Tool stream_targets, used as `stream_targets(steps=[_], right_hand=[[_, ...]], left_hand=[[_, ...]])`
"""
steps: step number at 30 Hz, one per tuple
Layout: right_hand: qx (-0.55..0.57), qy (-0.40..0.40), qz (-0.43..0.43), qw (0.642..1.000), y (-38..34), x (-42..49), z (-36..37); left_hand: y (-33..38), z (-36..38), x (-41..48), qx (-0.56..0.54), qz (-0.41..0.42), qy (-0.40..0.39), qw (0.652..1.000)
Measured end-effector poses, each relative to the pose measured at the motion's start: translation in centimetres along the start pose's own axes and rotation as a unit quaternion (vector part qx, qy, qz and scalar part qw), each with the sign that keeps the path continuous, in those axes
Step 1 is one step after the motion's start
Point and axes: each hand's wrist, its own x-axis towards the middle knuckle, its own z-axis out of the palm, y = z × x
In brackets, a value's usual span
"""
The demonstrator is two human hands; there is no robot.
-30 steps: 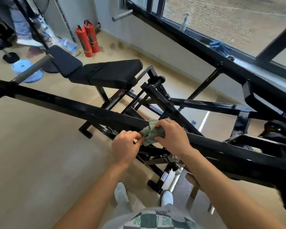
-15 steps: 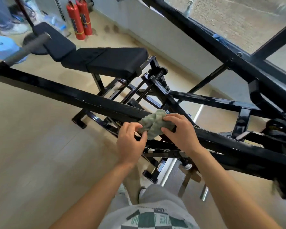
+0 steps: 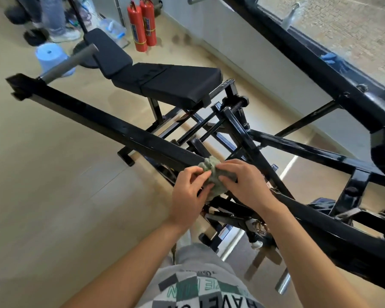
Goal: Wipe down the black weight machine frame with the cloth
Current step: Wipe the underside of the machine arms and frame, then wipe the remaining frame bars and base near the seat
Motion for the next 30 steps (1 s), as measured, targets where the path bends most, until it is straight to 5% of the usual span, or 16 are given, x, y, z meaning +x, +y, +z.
stream_targets(steps=[13,30], right_hand=[[0.005,-0.098,-0.106,0.99,-4.2,8.4,2.4],[0.017,-0.115,-0.081,0.99,-17.2,19.5,9.1]], left_hand=[[-4.3,-3.8,1.6,-0.005,-0.192,0.077,0.978],[-16.7,-12.9,7.0,0.031,-0.217,0.129,0.967]])
